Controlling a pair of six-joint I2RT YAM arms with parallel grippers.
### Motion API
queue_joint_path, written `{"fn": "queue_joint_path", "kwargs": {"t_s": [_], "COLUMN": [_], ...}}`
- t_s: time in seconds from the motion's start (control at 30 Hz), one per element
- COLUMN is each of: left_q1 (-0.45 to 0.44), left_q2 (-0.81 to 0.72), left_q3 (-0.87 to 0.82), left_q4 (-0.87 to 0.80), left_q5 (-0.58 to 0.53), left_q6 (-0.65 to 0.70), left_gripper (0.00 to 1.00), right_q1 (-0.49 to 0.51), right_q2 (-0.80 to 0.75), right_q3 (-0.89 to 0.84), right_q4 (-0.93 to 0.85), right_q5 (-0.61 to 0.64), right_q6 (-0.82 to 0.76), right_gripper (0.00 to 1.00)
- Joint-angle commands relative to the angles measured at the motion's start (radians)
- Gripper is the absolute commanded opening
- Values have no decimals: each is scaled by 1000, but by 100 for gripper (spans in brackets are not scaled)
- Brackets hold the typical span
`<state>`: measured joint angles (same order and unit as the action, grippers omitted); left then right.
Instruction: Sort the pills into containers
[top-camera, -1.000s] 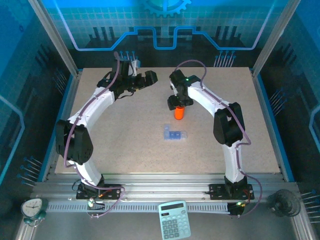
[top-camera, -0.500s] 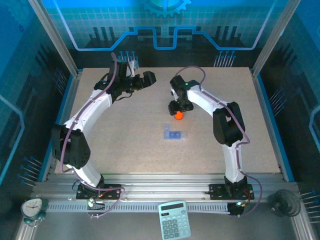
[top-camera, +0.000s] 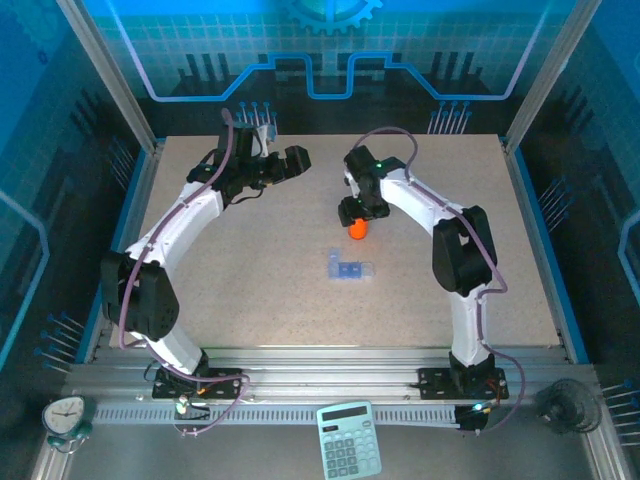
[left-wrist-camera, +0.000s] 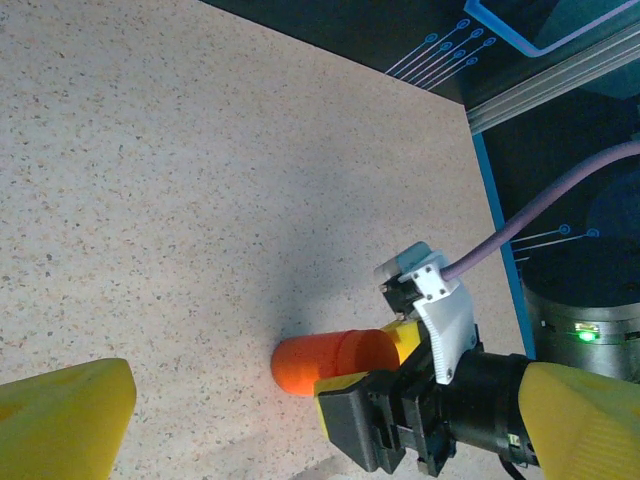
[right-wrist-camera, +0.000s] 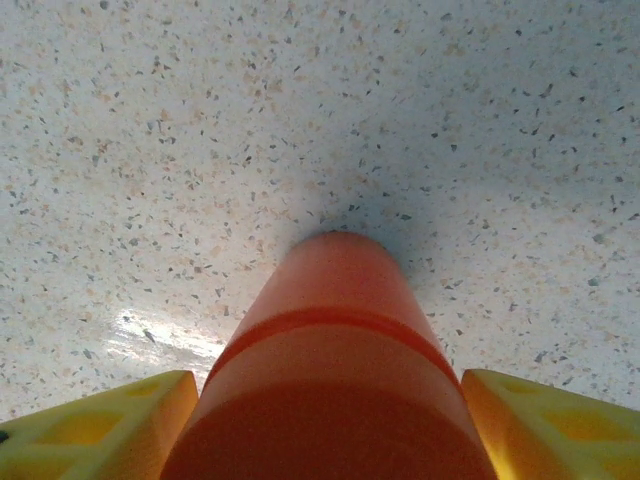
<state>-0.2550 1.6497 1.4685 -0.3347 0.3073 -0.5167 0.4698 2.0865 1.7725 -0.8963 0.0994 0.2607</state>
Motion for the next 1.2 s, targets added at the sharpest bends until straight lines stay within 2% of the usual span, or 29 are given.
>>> {"fn": "queue_joint_path", "kwargs": {"t_s": [0.0, 0.2, 0.53, 0.77, 0.93, 1.17], "left_q1": [8, 8, 9, 8, 8, 4], "left_q2": [-29, -27, -22, -29, -60, -80], "left_q3": [-10, -16, -34, -76, -188, -297], "left_q4": [-4, 1, 1, 20, 161, 308], "left_q5": [-6, -4, -8, -33, -46, -60], "left_q6": [27, 27, 52, 66, 91, 222], "left_gripper": [99, 99, 99, 99, 99, 99], "right_q1": [-12, -14, -26, -31, -49, -77], "right_q2": [-28, -10, -36, -89, -131, -152], "right_q3": [2, -2, -33, -41, -43, -9], "right_q4": [-1, 0, 25, 34, 44, 42], "right_q5": [-17, -30, -61, -90, -128, -218], "right_q6": [0, -2, 1, 6, 15, 25], "right_gripper": [70, 67, 45, 43, 43, 43]}}
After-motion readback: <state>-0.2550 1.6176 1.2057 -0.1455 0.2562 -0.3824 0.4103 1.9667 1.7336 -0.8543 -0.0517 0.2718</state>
